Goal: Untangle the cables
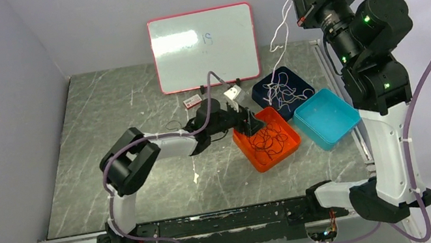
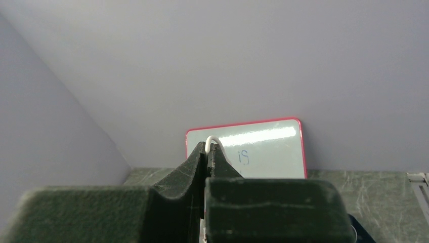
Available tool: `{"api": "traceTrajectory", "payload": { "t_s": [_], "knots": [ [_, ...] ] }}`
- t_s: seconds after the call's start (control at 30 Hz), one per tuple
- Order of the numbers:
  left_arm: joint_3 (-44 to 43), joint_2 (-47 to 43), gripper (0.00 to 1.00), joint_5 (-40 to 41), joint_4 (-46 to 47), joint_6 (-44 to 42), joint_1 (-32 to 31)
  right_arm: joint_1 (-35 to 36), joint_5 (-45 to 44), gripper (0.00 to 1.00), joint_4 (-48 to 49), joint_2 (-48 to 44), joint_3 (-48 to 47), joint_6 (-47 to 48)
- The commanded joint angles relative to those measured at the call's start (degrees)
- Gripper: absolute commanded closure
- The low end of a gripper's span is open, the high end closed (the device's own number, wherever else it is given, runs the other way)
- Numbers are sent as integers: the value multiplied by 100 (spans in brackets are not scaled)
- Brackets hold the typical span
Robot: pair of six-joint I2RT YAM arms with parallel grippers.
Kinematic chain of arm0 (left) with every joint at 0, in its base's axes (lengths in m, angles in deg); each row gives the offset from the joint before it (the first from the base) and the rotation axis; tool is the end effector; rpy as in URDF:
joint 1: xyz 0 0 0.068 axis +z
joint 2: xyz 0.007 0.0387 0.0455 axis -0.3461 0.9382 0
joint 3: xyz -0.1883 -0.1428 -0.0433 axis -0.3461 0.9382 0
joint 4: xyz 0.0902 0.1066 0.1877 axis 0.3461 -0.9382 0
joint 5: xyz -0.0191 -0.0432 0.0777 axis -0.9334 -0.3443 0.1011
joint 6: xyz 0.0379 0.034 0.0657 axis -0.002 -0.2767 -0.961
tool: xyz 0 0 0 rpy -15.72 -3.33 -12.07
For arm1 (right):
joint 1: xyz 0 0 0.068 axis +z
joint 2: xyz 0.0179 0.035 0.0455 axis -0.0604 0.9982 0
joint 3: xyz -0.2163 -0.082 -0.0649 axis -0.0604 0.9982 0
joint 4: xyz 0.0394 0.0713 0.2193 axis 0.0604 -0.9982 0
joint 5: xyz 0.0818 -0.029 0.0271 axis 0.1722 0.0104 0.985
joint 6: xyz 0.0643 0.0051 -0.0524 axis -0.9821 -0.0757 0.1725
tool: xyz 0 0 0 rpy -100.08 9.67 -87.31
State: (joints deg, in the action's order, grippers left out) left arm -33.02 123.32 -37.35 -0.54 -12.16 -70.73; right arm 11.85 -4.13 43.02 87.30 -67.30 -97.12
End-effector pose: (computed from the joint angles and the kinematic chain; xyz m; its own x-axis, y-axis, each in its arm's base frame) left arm 0.2556 -0.3534 0.1875 -0.4163 -0.0253 -0.9089 0.8613 0.3092 -0.4031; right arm 0.1973 0.0498 0.5554 0.1480 0.3393 -0.9290 -0.2653 0.9185 0.2932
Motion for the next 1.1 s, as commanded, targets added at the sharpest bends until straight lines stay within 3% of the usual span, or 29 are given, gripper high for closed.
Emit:
{"api": "traceTrajectory", "payload": {
  "t_s": [0.0, 0.17, 0.5, 0.57, 0.67, 0.77, 1.07],
  "knots": [
    [-525, 394, 21, -84, 416, 153, -173, -42, 79, 100, 81, -25, -211, -67],
    [-1043, 864, 24, -148, 343, 202, -234, -38, 83, 100, 2, -1, -282, -64],
    [-1487, 1411, 49, -231, 341, 357, -239, -38, 94, 100, -68, 44, -359, -41],
    [-1503, 1477, 57, -325, 385, 426, -234, -45, 80, 100, -85, 49, -378, -24],
    [-1501, 1510, 79, -393, 368, 475, -237, -36, 14, 100, -27, 25, -337, 3],
    [-1433, 1468, 89, -344, 265, 455, -238, -39, -112, 100, 11, 39, -371, 65],
    [-1272, 1492, 93, -193, 97, 519, -237, -43, -705, 100, 209, 90, -943, 377]
  ]
}}
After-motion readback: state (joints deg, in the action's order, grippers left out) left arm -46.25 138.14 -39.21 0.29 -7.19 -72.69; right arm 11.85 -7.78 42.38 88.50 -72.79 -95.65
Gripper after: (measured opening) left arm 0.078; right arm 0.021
